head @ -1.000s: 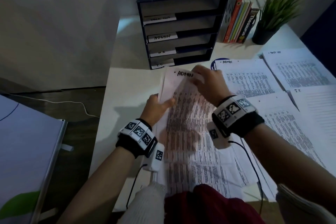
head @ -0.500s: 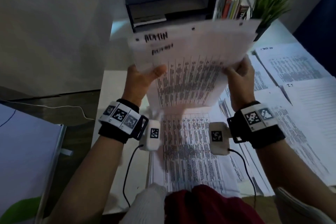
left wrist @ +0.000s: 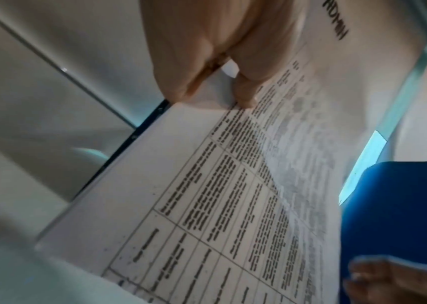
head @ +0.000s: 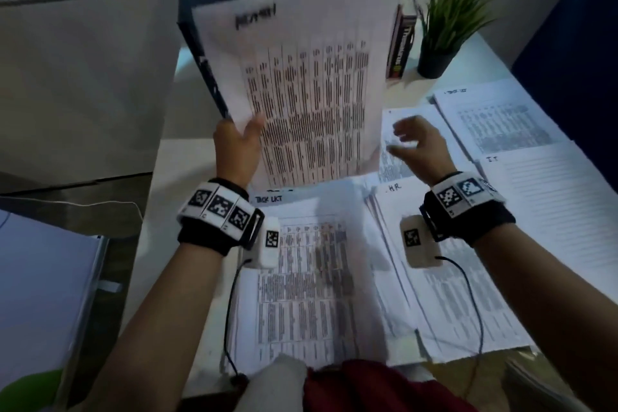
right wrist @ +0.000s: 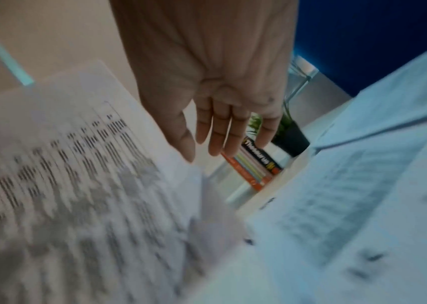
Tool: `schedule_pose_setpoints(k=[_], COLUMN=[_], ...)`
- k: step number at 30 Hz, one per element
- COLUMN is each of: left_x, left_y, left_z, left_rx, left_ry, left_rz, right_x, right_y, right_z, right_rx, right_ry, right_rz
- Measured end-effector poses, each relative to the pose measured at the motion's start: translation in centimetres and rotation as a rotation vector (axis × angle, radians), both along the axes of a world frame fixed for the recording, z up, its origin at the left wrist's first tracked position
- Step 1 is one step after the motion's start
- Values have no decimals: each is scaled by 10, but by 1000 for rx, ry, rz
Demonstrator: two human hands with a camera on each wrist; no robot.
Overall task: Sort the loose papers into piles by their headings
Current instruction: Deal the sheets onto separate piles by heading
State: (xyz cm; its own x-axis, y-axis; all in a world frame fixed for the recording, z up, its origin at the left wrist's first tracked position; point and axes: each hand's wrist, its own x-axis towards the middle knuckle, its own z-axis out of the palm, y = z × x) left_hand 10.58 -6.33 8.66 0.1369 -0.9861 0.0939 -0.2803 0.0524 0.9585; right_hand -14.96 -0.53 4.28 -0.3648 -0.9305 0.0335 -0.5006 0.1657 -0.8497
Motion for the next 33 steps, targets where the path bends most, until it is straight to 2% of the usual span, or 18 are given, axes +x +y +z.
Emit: schedule_pose_setpoints(k=[4, 6, 9, 16, 27, 29, 33], left_x=[-38, -58, -81, -108, -141, -146, -155], left_y=[-8, -3, 2, 5, -11, -14, -15], left_z=[18, 24, 20, -6, -7, -8, -25], left_rx=[-47, -71, -90, -58, -25, -8, 105], left_ry=[-36, -63, -100, -62, -76, -51, -80], left_rz=[-12, -58, -99, -97, -104, -110, -116], right_x=[-39, -48, -53, -52, -52, -49, -50], right_y=[17, 22, 24, 17, 21, 27, 58], right_z=[-29, -40, -50, -59, -50, -51, -52], right_rx=[585, 721, 781, 681, 592, 514, 236], right_ry=[577, 725, 863, 1006, 979, 948, 911], right_rz=[300, 448, 582, 685, 667, 637, 495])
